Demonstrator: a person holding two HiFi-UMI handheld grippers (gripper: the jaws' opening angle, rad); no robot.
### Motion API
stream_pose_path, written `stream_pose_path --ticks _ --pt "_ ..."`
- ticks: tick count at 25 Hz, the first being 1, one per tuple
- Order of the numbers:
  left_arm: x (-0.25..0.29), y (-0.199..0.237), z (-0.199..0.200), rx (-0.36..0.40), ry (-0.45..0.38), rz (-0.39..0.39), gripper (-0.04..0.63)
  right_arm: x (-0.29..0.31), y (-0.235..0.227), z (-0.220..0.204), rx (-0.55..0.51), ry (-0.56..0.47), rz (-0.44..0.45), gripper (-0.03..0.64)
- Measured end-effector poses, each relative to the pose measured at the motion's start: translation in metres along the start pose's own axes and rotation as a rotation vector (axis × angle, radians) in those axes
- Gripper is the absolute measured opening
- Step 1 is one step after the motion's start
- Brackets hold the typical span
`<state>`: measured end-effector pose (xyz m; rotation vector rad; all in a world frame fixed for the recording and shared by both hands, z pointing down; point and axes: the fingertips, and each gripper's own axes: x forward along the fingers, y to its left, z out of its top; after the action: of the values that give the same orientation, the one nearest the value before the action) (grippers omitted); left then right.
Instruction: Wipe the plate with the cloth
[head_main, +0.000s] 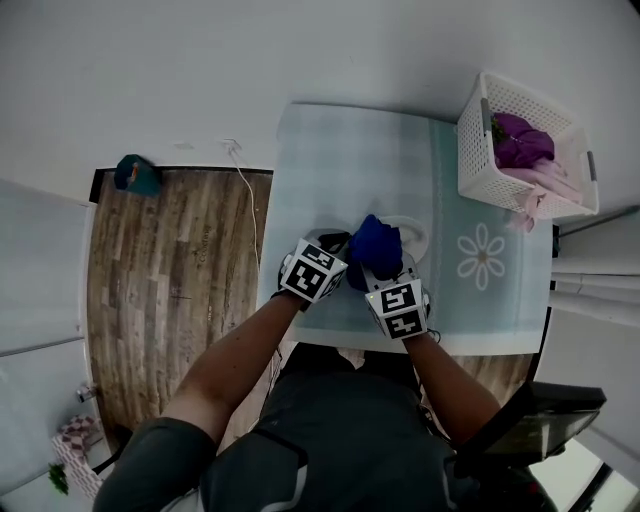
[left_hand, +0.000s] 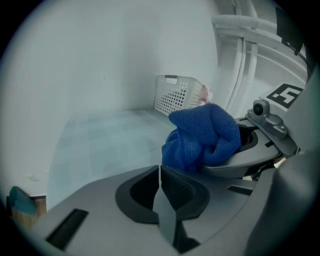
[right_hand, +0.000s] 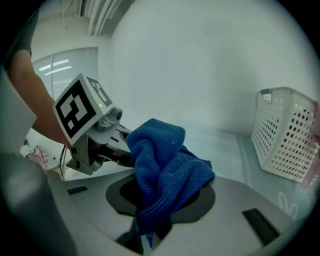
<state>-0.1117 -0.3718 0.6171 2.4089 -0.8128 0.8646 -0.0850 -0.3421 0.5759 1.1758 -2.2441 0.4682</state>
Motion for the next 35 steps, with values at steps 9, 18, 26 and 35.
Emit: stream_pose_path --ticks 9,18,26,35 --pt "0.012 0.003 -0.007 -0.002 0.026 0.022 0.011 0.013 -0.002 -0.017 -0.083 0.018 0.026 0.126" --pt "0.020 0.007 -0.018 0.002 0.063 0.060 0.011 -0.003 -0.005 -0.037 -0.105 0.020 0.061 0.126" --pt "0.019 0.001 -0.009 -0.072 0.032 -0.017 0.011 -0.009 -0.012 -0.042 -0.035 0.034 0.082 0.126" --pt "0.019 -0.006 -0.003 -0.112 0.007 -0.081 0.011 -0.002 -0.017 -0.037 0.042 0.075 0.122 0.126"
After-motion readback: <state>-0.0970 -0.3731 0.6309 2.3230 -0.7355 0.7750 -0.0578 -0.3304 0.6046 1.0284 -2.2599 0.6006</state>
